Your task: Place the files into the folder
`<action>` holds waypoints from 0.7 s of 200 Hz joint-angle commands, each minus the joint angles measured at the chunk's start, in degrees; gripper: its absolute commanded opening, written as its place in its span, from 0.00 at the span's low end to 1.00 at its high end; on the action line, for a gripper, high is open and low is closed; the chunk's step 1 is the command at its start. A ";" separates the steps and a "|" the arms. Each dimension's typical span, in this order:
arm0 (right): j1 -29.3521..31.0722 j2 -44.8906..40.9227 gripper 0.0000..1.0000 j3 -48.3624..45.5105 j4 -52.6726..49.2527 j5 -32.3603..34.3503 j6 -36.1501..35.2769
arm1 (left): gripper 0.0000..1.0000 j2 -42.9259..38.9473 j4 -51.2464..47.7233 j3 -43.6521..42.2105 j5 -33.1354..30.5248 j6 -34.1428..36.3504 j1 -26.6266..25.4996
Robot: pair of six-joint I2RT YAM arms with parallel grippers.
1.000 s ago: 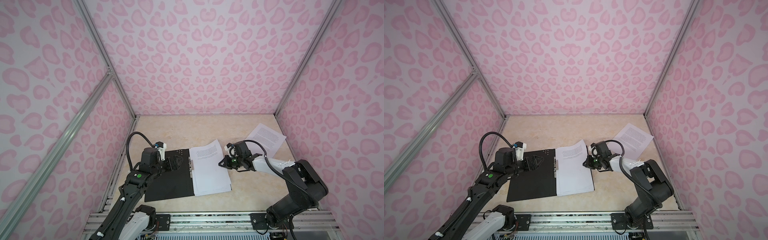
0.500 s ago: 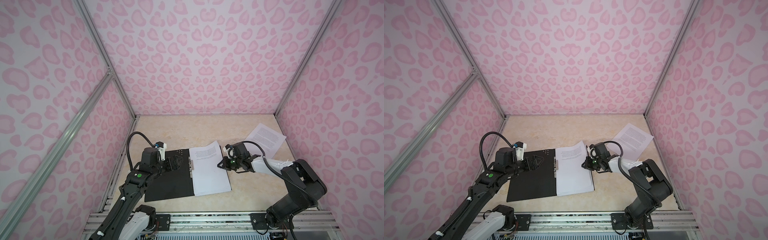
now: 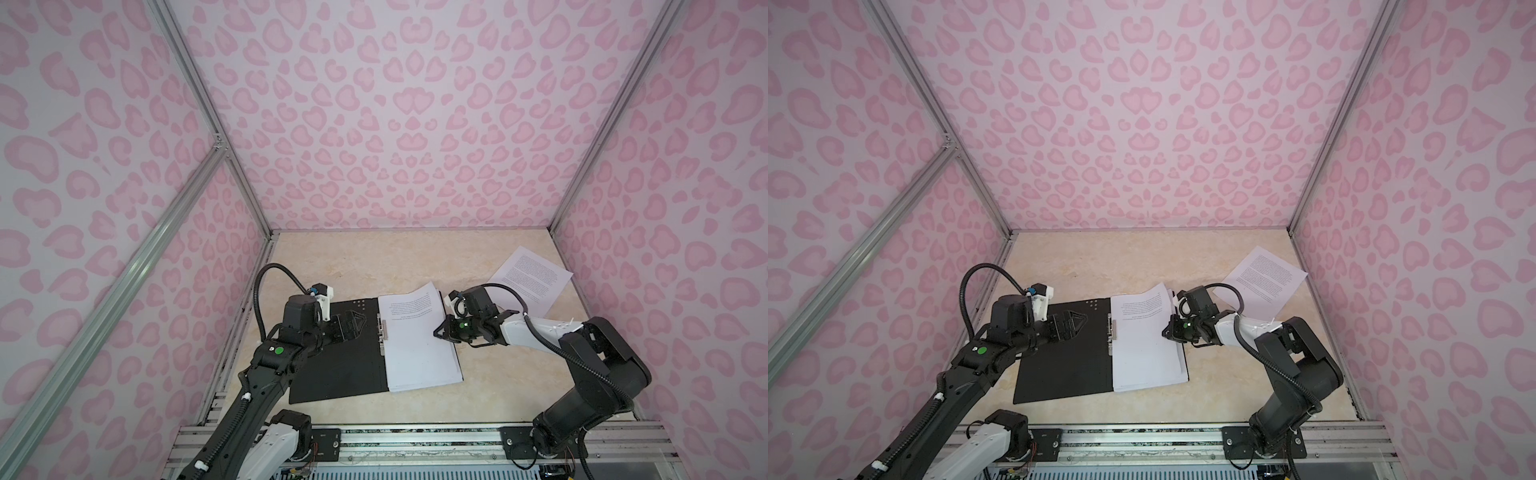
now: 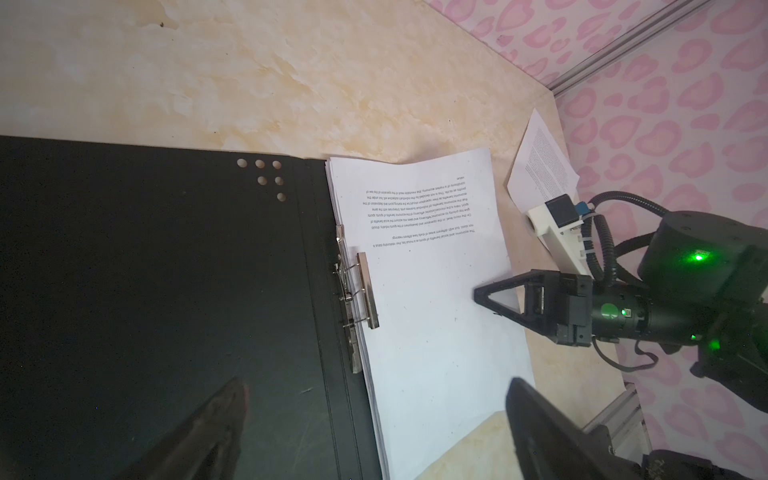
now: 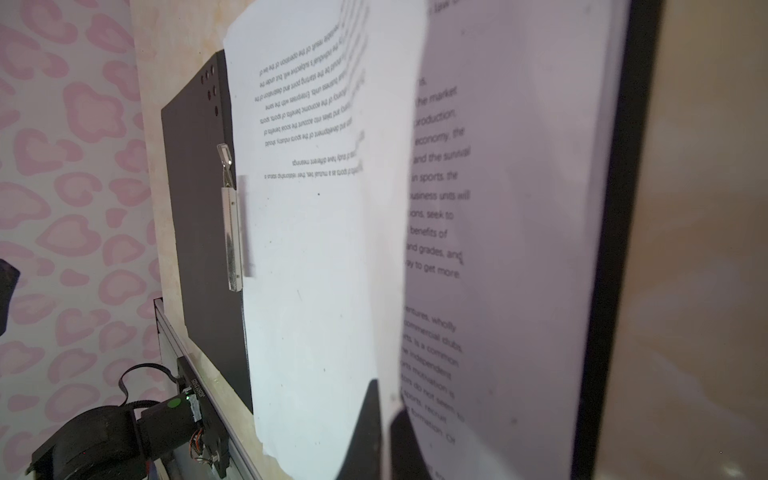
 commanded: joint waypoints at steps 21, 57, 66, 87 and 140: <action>0.07 0.53 0.03 -0.01 0.67 0.05 -0.38 | 0.98 0.11 0.34 0.04 0.34 0.72 0.07; 0.11 -0.54 0.22 -0.16 0.13 0.79 -0.79 | 0.98 0.01 0.20 0.02 0.35 0.72 -0.01; 0.06 -1.05 0.26 -0.08 -0.64 1.70 -1.08 | 0.98 0.16 0.26 -0.01 0.27 0.72 0.06; 0.05 -1.85 0.34 0.37 -2.83 2.78 -2.06 | 0.98 0.18 0.24 0.05 0.29 0.72 0.01; -2.39 -5.29 0.60 -0.34 -8.30 7.85 -3.72 | 0.98 0.04 -0.12 0.12 0.03 0.71 0.04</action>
